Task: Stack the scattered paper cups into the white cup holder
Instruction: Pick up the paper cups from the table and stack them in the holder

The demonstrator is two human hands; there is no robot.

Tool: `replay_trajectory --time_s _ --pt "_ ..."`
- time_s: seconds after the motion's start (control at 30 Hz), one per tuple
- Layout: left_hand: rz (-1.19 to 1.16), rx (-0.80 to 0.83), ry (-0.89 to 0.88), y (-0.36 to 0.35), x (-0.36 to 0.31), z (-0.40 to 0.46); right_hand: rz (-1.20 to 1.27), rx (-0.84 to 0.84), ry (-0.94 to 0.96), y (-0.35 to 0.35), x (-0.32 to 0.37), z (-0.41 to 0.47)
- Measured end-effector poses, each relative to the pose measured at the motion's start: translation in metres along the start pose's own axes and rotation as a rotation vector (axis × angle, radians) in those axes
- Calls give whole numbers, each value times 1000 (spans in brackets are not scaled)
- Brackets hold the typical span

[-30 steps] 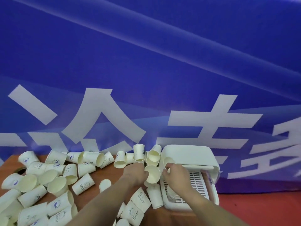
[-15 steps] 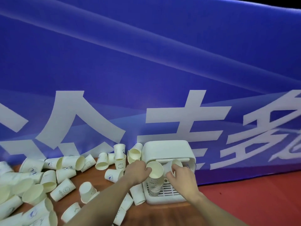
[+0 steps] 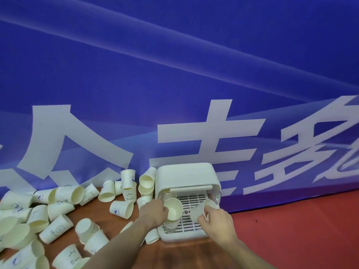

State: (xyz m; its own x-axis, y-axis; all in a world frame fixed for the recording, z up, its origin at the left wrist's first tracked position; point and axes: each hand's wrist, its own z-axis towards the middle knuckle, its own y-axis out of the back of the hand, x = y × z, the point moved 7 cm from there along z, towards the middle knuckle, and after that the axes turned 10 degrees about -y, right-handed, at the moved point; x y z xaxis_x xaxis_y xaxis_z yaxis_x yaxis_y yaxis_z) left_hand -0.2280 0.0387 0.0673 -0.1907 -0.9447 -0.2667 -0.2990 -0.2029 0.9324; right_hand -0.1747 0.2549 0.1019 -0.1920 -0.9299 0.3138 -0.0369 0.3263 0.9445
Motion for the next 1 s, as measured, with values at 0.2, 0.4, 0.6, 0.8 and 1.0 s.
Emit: replay_trajectory --time_s 0.2,0.4,0.6,0.8,1.0 --pt "14 52 46 -17 6 4 -34 35 -15 -7 -8 1" --pt "14 51 65 -13 14 1 12 6 50 -1 14 4" --pt "85 54 57 7 27 -3 -81 15 302 10 58 -1" --pt "199 70 30 16 36 -16 -223 77 496 -2 92 -6" --pt "191 110 80 8 70 -38 -503 128 622 -40 108 -3"
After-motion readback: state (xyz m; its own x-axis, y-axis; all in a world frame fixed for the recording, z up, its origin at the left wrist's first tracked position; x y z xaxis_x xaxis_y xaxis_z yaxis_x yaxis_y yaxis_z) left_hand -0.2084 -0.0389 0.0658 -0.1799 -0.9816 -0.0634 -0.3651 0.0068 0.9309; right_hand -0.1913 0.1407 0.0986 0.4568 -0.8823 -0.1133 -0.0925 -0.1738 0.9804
